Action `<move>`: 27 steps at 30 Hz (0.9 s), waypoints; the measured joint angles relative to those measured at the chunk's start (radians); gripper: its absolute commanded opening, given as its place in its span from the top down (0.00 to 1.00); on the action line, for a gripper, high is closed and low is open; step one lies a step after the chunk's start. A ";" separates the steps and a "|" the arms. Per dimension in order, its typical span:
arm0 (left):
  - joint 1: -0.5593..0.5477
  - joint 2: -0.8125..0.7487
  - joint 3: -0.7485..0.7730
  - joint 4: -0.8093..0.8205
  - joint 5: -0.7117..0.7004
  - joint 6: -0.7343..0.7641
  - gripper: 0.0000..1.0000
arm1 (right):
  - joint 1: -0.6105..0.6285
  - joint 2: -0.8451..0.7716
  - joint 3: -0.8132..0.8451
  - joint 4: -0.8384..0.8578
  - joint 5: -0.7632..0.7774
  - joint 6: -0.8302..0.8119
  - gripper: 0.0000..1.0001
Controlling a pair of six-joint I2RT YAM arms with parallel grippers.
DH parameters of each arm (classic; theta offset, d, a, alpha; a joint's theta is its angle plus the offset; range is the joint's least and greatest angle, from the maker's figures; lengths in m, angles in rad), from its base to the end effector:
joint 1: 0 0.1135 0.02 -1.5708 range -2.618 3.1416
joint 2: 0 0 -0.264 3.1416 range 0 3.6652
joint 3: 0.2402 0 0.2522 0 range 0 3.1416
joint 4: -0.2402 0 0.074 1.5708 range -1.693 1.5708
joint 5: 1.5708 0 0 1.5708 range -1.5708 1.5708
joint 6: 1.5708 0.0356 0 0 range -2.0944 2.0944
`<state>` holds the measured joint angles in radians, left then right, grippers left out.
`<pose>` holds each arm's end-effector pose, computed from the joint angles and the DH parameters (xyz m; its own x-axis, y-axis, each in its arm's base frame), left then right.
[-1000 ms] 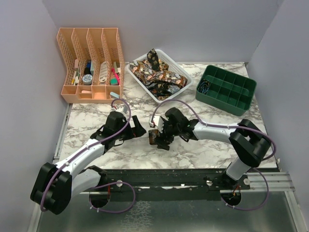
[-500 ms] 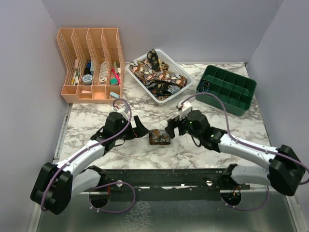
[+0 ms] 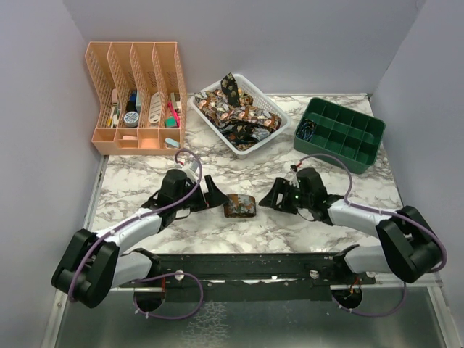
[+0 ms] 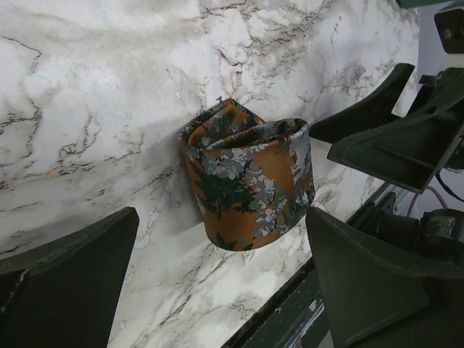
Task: Roll the ties
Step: Pick up the tie at the center of the board.
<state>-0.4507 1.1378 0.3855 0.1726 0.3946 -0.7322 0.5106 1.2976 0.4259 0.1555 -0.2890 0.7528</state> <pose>0.1907 -0.1075 0.1710 -0.8291 -0.2844 -0.4814 0.1848 0.6733 -0.7159 0.1991 0.1232 0.1478 -0.8665 0.2658 -0.4226 -0.0871 0.7530 0.6523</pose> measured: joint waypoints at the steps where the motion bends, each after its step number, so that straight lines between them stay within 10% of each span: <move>1: 0.000 0.015 0.000 0.014 0.010 -0.002 0.02 | 0.001 0.020 0.010 0.011 -0.027 0.005 0.24; 21: -0.043 0.307 0.074 0.237 0.102 0.011 0.23 | 0.001 0.335 0.150 0.184 -0.318 -0.005 0.49; 27: -0.046 0.352 0.090 0.268 0.118 0.012 0.08 | 0.001 0.335 0.166 0.173 -0.333 -0.037 0.41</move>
<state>-0.4965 1.4902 0.4755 0.4408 0.5125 -0.7200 0.5114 1.6321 0.5915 0.3283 -0.6216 0.7155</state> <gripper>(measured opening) 0.834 0.526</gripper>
